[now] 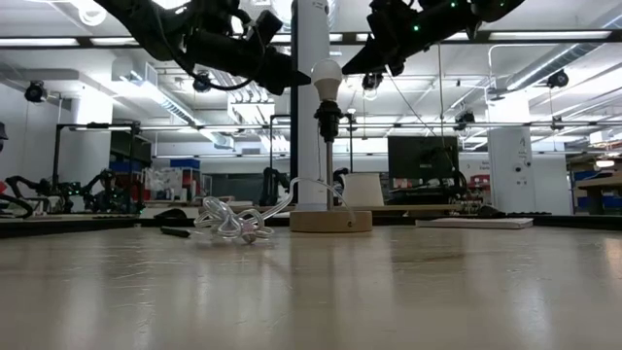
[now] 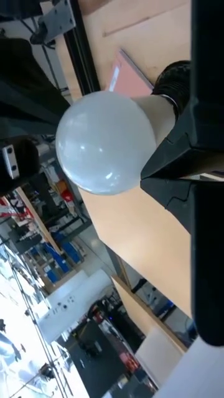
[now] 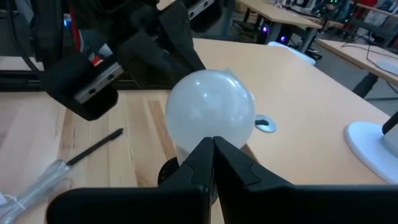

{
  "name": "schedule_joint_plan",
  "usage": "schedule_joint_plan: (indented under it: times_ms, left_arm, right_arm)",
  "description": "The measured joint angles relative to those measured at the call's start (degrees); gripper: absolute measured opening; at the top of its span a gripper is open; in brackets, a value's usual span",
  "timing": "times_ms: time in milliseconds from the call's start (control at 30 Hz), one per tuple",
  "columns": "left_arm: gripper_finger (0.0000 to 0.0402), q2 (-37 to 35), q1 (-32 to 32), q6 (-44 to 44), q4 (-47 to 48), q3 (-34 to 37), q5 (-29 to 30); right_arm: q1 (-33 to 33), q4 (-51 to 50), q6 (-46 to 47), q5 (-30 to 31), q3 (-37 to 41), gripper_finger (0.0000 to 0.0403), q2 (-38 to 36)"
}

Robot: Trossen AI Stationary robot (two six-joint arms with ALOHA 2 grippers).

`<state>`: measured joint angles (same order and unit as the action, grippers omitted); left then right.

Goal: Screw lightbulb
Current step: Remove the lightbulb from the lamp

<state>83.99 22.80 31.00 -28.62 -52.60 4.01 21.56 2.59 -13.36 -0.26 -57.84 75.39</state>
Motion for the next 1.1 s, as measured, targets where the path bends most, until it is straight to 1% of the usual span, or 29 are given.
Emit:
schedule_joint_plan:
  times_ms: [200, 267, 333, 400, 467, 700, 767, 867, 1000, 1100]
  left_arm:
    - [0.0000, -0.5, -0.1, 0.0, 0.1, 0.0, -1.5]
    - [0.0000, -0.6, -0.1, 0.0, 0.2, 0.0, -2.6]
    - [0.0000, -0.9, -0.2, 0.0, 0.7, 0.0, -5.0]
    - [0.0000, -1.4, -0.4, 0.0, 1.4, 0.0, -5.5]
    - [0.0000, -1.8, -0.4, 0.0, 2.3, 0.0, -4.6]
    - [0.0000, -2.4, -0.2, 0.0, 2.3, 0.0, 2.8]
    - [0.0000, -2.4, -0.1, 0.0, 2.2, 0.0, 3.6]
    - [0.0000, -1.8, 0.0, 0.0, 1.2, 0.0, 3.6]
    - [0.0000, -1.3, 0.0, 0.3, 0.2, 0.0, -0.2]
    - [0.0000, -1.3, -0.1, 0.4, 0.2, 0.0, -0.6]
  right_arm:
    - [0.3, -0.1, 0.2, 0.5, 0.0, 0.0007, 0.4]
    - [0.3, -0.2, 0.2, 1.8, 0.0, 0.0007, 0.4]
    - [0.3, -0.3, 0.0, 3.6, 0.0, 0.0007, 0.4]
    - [0.3, -0.3, -0.1, 3.9, 0.0, 0.0007, 0.4]
    - [0.3, -0.9, 0.0, 3.9, 0.0, 0.0007, 0.4]
    - [0.1, -3.0, -0.1, 2.8, 0.0, 0.0007, -1.3]
    - [0.1, -2.9, -0.3, 1.1, 0.0, 0.0007, -1.7]
    - [0.0, -1.2, -0.3, -1.8, 0.0, 0.0007, -1.5]
    - [0.1, 0.3, -0.3, -2.0, 0.0, 0.0007, -0.2]
    - [0.1, 0.5, -0.3, -1.5, 0.0, 0.0007, 0.5]
